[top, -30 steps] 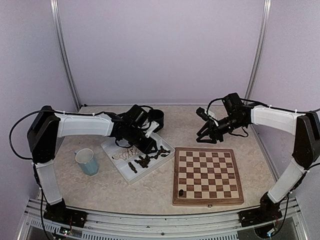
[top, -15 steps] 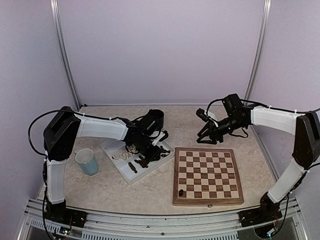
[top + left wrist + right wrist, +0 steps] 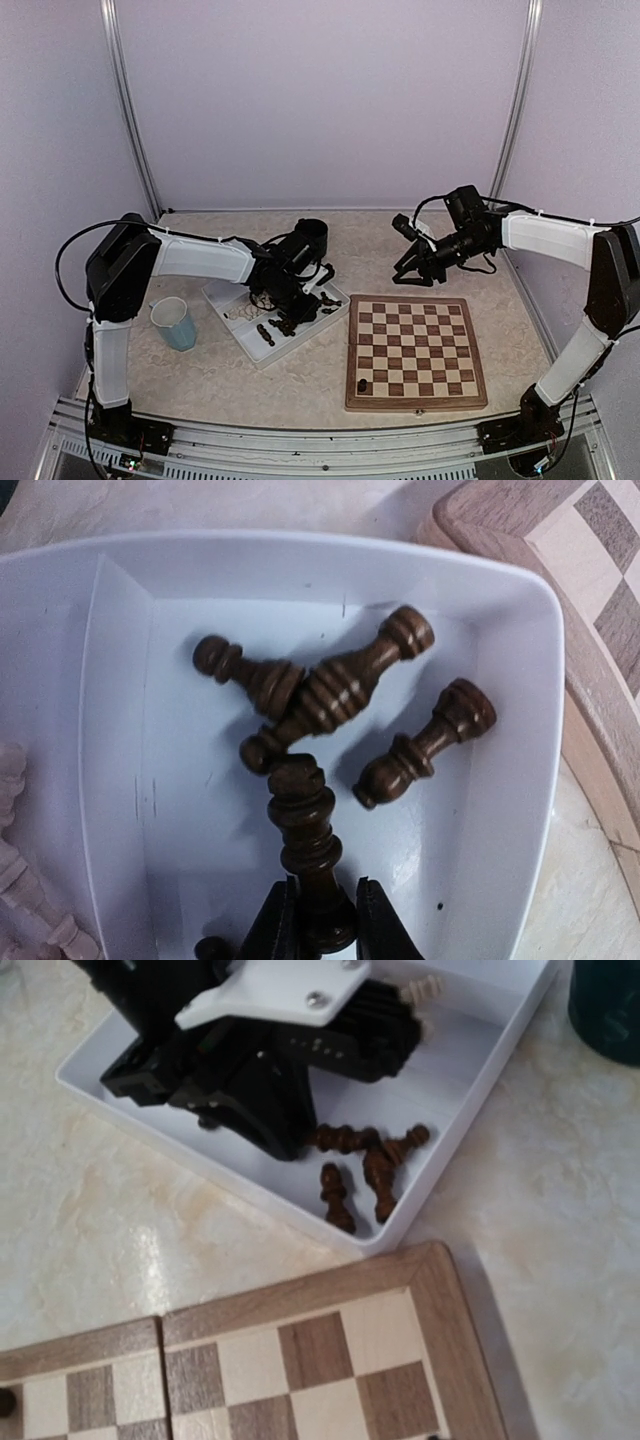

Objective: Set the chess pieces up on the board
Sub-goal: Pick up the queen from the storage box, then pass from the left arm to the right

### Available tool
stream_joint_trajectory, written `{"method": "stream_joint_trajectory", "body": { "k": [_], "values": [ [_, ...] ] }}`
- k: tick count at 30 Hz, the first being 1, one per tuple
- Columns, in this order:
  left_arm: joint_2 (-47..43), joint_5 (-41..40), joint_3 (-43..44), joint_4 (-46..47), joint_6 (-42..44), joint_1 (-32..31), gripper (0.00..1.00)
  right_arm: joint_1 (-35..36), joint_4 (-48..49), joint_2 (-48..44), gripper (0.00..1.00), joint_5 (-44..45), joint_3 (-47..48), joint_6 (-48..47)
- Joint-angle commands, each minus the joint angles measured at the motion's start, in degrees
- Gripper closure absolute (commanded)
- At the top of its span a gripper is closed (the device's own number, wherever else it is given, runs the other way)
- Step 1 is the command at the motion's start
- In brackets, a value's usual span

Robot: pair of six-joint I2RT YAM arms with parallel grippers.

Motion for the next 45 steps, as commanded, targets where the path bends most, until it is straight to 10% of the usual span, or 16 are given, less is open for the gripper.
{"method": "stream_joint_trajectory", "body": {
  "k": [1,15,31,45],
  "values": [
    [-6.43,1.15,-4.20,2.25,0.51,1.19,0.88,0.20,-0.28,0.32,0.56,-3.05,3.81,1.59],
    [-20.20,8.54,-14.07,21.71,0.16,-4.24,0.89,3.90,1.24,7.67,0.44,-16.22,12.42,15.37],
    [-19.61,11.59,-9.83,23.87,0.37,-6.85,0.89,7.88,5.48,13.38,0.44,-19.80,13.93,22.64],
    [-18.38,10.81,-8.95,24.39,0.37,-7.41,0.89,9.09,5.78,13.70,0.78,-21.59,13.54,23.10]
  ]
}}
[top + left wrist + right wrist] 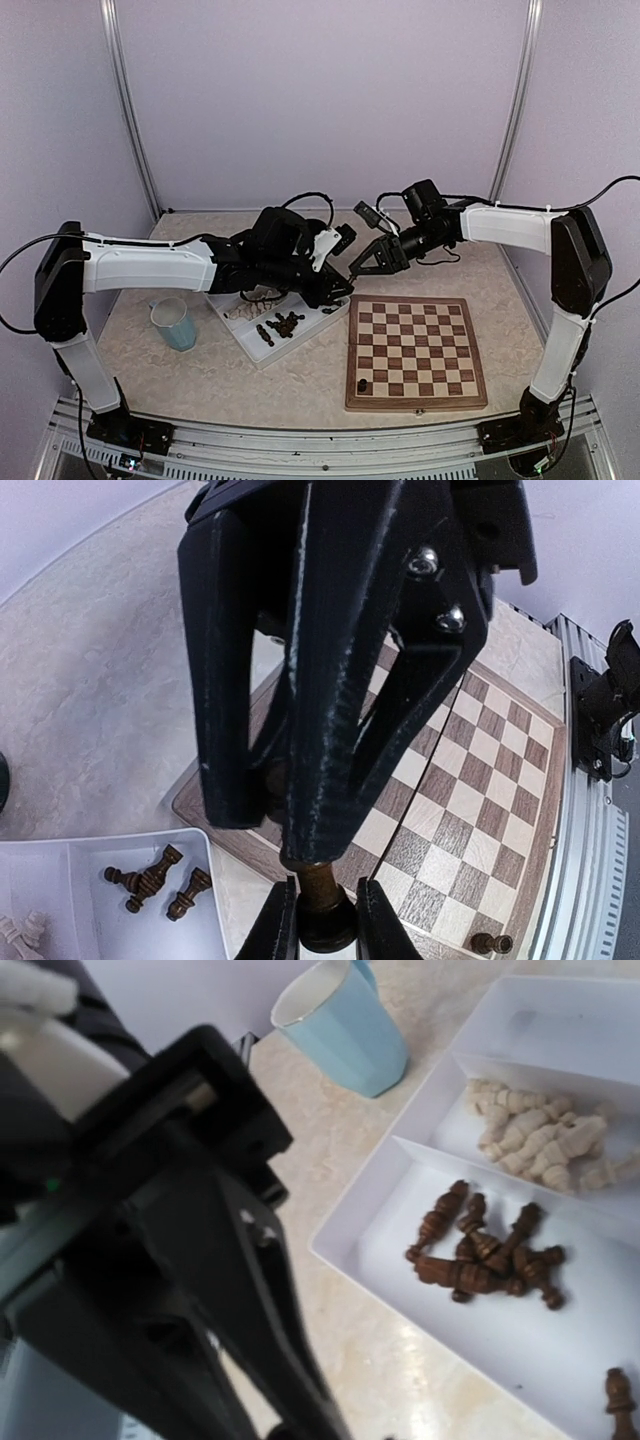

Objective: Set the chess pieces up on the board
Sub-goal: Pass from the left arm to the right, then place the queen at e8.

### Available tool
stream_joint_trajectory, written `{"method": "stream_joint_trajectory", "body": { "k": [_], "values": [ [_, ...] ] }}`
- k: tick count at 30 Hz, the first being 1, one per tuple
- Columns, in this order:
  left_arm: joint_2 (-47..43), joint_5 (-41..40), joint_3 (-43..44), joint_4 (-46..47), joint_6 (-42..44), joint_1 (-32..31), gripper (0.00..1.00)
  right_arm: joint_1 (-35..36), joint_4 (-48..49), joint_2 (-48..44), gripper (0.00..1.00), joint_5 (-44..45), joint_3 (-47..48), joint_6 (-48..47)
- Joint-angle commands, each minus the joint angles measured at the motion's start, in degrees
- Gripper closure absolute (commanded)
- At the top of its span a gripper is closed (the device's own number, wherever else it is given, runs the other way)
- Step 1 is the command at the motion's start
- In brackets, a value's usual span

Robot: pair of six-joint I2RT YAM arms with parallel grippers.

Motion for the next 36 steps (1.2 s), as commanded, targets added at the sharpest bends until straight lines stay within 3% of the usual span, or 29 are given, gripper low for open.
{"method": "stream_joint_trajectory", "body": {
  "k": [1,4,11,19,27,36],
  "values": [
    [0.62,0.15,1.81,1.96,0.33,-0.78,0.88,0.72,0.94,0.17,0.83,-1.02,0.71,0.32],
    [0.63,-1.86,1.61,2.22,-0.33,-0.86,0.75,0.72,1.06,-0.65,0.97,-0.99,0.28,-0.04],
    [-1.42,-6.49,-1.62,3.07,-0.31,-1.49,0.41,0.50,-2.55,-5.68,1.00,6.40,-1.33,-5.63],
    [-6.95,-9.77,-6.69,3.01,0.01,-1.59,0.40,-0.37,-8.17,-14.77,1.00,18.46,-7.41,-15.31],
    [-7.58,-19.51,-7.41,2.04,-3.33,-1.16,0.31,-0.60,-14.41,-25.14,1.00,28.28,-16.55,-24.80],
    [-4.98,-23.70,-6.32,0.77,-10.27,1.56,0.27,0.21,-18.41,-34.35,1.00,31.64,-25.87,-32.74]
  ]
}}
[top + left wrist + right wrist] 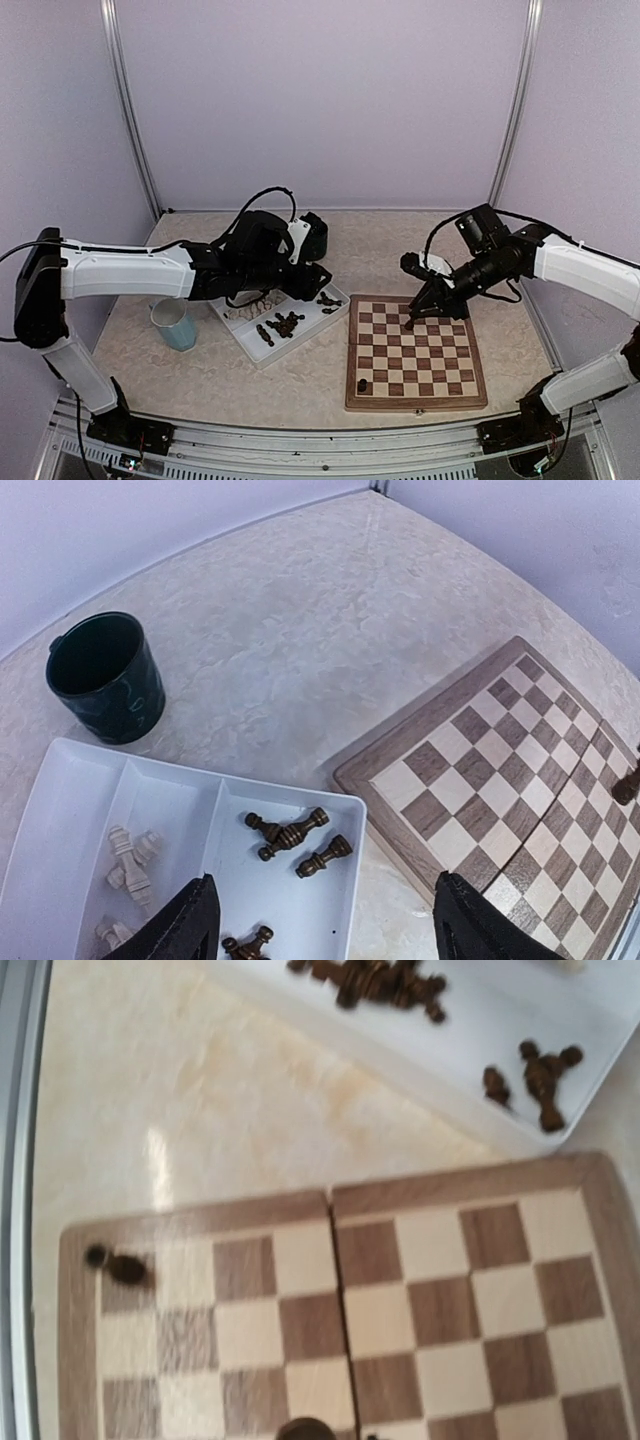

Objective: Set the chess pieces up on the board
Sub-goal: Place the queen at e8.

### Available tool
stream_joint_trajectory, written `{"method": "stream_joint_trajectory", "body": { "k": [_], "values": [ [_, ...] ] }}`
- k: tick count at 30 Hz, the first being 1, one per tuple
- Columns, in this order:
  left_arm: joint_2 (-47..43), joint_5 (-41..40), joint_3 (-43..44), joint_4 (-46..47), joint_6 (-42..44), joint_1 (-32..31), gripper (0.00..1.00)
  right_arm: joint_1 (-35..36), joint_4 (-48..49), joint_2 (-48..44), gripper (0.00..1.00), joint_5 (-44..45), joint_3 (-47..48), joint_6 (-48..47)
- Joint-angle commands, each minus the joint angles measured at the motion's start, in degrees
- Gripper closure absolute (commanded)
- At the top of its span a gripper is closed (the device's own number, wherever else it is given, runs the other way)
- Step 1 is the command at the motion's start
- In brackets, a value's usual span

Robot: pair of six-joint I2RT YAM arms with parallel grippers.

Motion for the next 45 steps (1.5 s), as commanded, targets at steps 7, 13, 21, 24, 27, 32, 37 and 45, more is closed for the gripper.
{"method": "stream_joint_trajectory", "body": {
  "k": [7,13,21,24,27,32,37,45],
  "values": [
    [3.92,-1.76,4.04,-4.65,-4.96,0.19,0.31,7.43,-4.41,-6.68,1.00,4.97,-7.97,-8.28],
    [4.46,-3.78,4.55,-6.37,-6.04,-0.78,0.30,14.93,-3.09,-7.22,1.00,11.86,-12.17,-8.19],
    [3.97,-4.57,3.89,-6.81,-6.54,-0.93,0.30,16.63,-1.99,-8.09,0.99,12.85,-13.88,-7.42],
    [4.16,-4.78,4.14,-7.37,-6.42,-0.93,0.30,17.02,-1.17,-7.44,0.99,13.04,-14.00,-6.95],
    [4.04,-5.18,4.03,-7.75,-6.07,-0.93,0.30,17.21,-0.68,-6.65,0.99,12.79,-13.46,-6.57],
    [3.46,-5.88,4.06,-8.17,-5.83,-0.86,0.30,17.93,-0.69,-6.00,0.99,12.62,-13.31,-6.80],
    [3.37,-6.53,3.93,-9.04,-6.19,-0.67,0.30,19.64,-0.38,-5.55,0.99,13.44,-14.23,-7.11],
    [3.42,-6.57,3.80,-9.47,-6.44,-0.66,0.30,20.89,0.79,-5.01,0.98,14.41,-15.07,-7.22]
  ]
}}
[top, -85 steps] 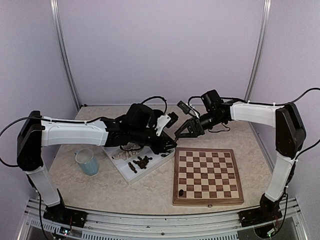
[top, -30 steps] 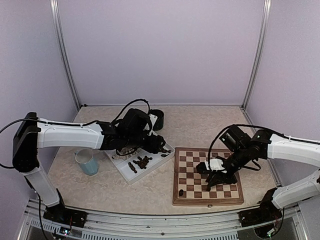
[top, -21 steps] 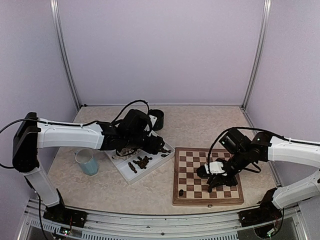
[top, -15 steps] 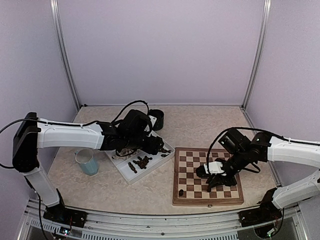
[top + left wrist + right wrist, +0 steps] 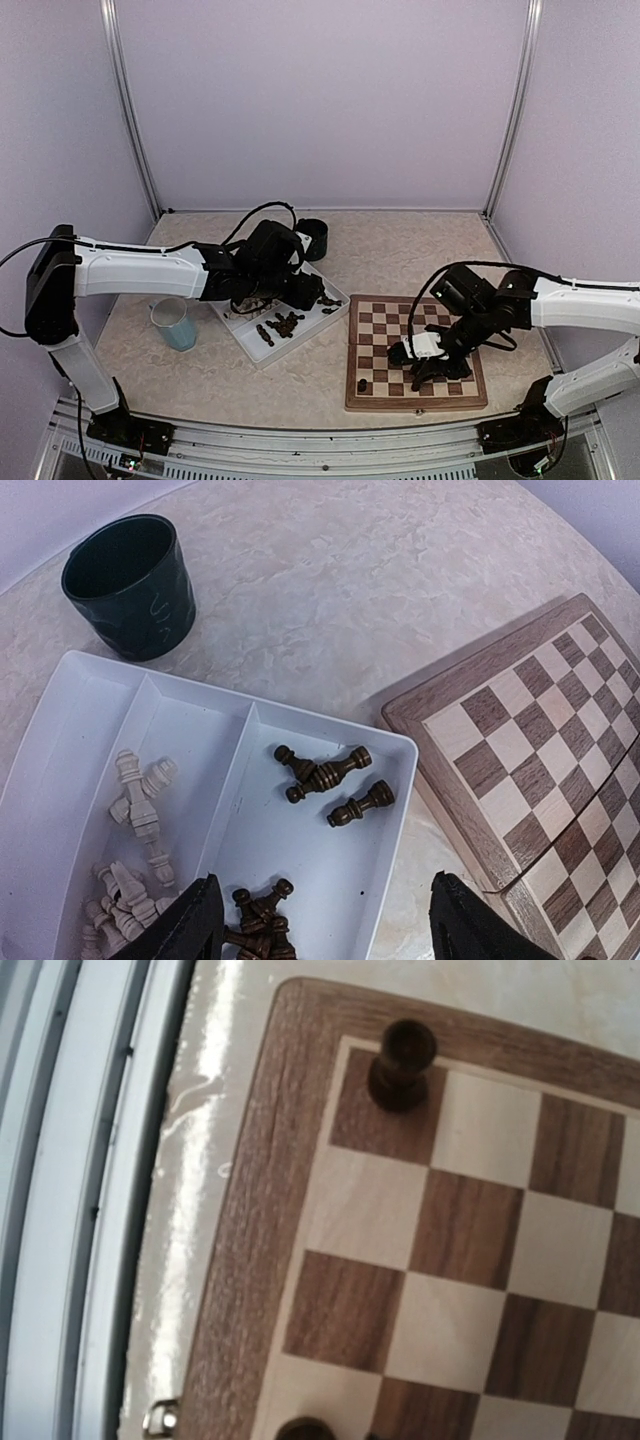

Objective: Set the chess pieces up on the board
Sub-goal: Place the queen at e8.

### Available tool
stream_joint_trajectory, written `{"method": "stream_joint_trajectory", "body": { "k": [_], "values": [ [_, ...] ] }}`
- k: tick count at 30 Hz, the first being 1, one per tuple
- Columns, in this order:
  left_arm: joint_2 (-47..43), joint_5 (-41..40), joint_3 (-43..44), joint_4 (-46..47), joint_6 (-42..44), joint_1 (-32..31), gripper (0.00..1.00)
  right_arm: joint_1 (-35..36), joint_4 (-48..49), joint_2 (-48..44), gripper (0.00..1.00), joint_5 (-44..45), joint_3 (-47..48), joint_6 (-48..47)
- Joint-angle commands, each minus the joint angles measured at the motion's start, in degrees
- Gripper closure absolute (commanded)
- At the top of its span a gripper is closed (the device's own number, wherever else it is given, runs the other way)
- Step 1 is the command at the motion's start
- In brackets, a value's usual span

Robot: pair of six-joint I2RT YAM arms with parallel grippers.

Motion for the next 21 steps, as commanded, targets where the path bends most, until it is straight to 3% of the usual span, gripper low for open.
{"method": "stream_joint_trajectory", "body": {
  "k": [1,21],
  "values": [
    [-0.21,-0.54,1.51,-0.77,-0.51,0.14,0.30,1.29,1.48,0.90,0.98,0.65,-1.14,-0.08],
    [0.52,-0.35,1.15,-0.83,-0.25,0.11,0.30,2.77,3.17,3.05,0.93,1.47,-1.37,0.13]
  ]
}}
